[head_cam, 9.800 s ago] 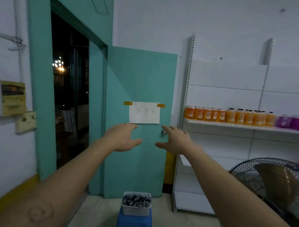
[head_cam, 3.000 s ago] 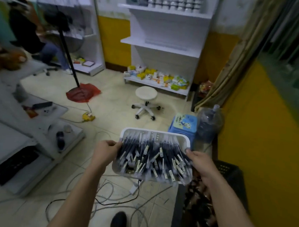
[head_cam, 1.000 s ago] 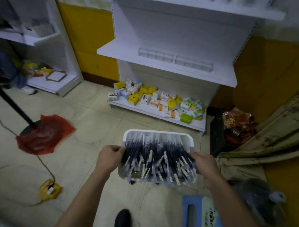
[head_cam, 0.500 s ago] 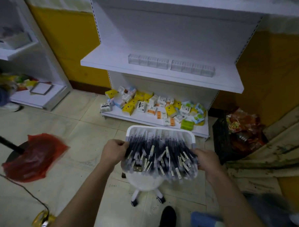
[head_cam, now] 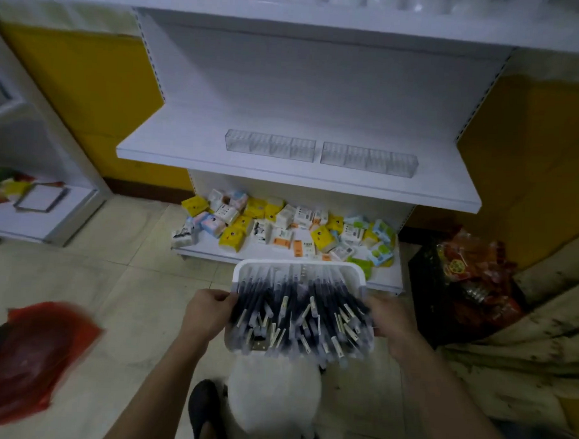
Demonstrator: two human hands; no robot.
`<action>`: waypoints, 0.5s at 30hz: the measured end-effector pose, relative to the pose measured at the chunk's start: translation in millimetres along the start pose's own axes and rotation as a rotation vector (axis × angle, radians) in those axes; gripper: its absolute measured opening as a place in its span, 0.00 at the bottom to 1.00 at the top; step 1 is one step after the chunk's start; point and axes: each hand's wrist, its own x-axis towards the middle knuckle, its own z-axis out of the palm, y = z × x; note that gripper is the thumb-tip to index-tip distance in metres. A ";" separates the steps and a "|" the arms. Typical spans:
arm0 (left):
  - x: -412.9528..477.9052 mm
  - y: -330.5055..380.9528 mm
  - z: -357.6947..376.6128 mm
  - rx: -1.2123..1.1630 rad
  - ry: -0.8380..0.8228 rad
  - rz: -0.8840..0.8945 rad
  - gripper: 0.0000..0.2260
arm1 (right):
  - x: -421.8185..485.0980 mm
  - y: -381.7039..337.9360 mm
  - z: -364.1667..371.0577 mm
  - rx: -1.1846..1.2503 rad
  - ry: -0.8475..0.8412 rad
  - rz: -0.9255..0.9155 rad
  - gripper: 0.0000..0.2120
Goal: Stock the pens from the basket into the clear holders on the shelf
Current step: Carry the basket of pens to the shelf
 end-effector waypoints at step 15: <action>179.8 25.9 -21.1 0.156 -0.204 0.122 0.19 | 52.6 -51.2 91.0 0.160 0.188 0.194 0.18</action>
